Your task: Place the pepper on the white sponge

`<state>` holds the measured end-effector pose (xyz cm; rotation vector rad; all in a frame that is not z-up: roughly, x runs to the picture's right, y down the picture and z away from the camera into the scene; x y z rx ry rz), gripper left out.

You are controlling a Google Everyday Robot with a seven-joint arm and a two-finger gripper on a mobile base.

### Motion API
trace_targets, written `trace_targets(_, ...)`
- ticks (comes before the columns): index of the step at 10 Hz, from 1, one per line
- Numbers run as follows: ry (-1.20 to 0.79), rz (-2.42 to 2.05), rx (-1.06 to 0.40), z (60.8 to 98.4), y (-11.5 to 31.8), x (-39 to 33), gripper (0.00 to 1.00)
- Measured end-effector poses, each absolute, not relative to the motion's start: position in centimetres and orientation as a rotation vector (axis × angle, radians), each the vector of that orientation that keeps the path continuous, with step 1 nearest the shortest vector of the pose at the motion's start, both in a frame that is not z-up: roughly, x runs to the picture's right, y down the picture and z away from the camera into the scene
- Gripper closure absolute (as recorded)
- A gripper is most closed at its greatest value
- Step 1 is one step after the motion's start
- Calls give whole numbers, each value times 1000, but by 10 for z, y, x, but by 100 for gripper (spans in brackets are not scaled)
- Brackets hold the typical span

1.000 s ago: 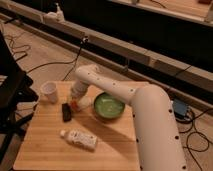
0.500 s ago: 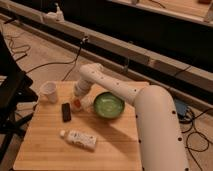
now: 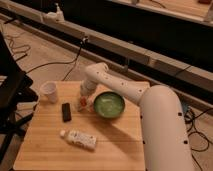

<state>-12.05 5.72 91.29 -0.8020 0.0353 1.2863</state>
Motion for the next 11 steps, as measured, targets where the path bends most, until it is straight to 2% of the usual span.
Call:
trace_targets(4,79,1327,-782,910,66,-114,29)
trace_targets(5,79,1325,-792,909,70,-119,25)
trace_targets(8,74,1324,-815,907,77,-126,25)
trace_targets(11,59,1359,-765,901,58,-114,25)
